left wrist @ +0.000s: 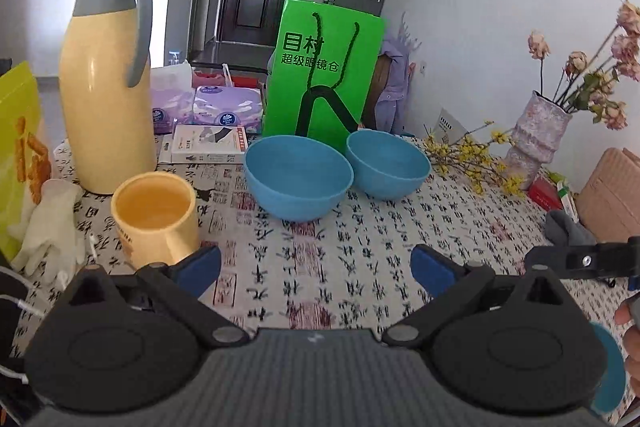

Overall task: Organize plates and bowls
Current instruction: 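Move both grippers to the light-blue bowl in front of the green bag, then close both grippers on the rim of that bowl, then carry the held bowl with both grippers over the placed blue bowl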

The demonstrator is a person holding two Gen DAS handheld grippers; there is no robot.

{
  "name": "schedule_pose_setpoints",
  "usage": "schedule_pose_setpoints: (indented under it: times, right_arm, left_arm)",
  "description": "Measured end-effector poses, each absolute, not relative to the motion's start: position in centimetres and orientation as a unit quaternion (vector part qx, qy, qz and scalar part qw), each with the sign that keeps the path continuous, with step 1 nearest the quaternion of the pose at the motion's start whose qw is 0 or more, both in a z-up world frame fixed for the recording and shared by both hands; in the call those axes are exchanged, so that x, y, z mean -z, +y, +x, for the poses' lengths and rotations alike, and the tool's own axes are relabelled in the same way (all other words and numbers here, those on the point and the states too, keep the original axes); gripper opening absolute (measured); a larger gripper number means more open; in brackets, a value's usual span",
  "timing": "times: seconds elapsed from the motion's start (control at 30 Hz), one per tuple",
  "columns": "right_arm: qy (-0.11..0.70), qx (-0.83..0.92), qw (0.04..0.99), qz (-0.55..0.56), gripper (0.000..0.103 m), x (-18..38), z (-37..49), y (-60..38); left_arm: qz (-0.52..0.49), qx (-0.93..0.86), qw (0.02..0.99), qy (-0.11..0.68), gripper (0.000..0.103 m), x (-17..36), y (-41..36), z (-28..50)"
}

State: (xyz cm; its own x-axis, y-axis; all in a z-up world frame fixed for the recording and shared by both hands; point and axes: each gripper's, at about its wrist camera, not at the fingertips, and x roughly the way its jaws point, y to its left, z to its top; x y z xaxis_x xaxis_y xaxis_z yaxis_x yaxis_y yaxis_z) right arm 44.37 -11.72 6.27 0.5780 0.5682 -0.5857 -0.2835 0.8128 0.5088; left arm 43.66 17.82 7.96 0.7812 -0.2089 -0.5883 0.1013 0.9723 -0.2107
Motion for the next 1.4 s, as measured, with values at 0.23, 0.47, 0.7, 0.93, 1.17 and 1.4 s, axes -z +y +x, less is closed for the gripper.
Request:
schedule_pose_setpoints:
  times: [0.23,0.47,0.7,0.93,1.17,1.4]
  right_arm:
    - [0.448,-0.224,0.834,0.231,0.09,-3.7,57.8,-7.7]
    - [0.475,-0.176,0.834,0.216,0.067,1.1,66.8,-2.7]
    - [0.472,-0.158,0.845,0.197,0.036,3.8,69.1,-0.8]
    - [0.478,-0.147,0.85,0.165,0.019,4.2,69.7,-0.9]
    - [0.476,-0.169,0.857,0.096,0.013,1.6,65.7,-1.2]
    - [0.441,-0.195,0.873,0.074,0.013,-2.9,57.7,-3.7]
  left_arm:
    - [-0.053,0.08,0.928,0.359,0.103,-6.8,19.2,56.7]
    - [-0.141,0.019,0.899,0.414,0.075,-2.9,21.7,65.2]
    - [-0.146,0.022,0.884,0.445,0.04,-0.2,21.4,67.2]
    - [-0.133,0.002,0.878,0.459,0.009,1.0,21.4,66.3]
    - [-0.101,-0.001,0.902,0.421,0.008,-2.0,19.6,60.1]
    - [-0.119,0.017,0.924,0.362,0.008,-6.6,17.8,50.6]
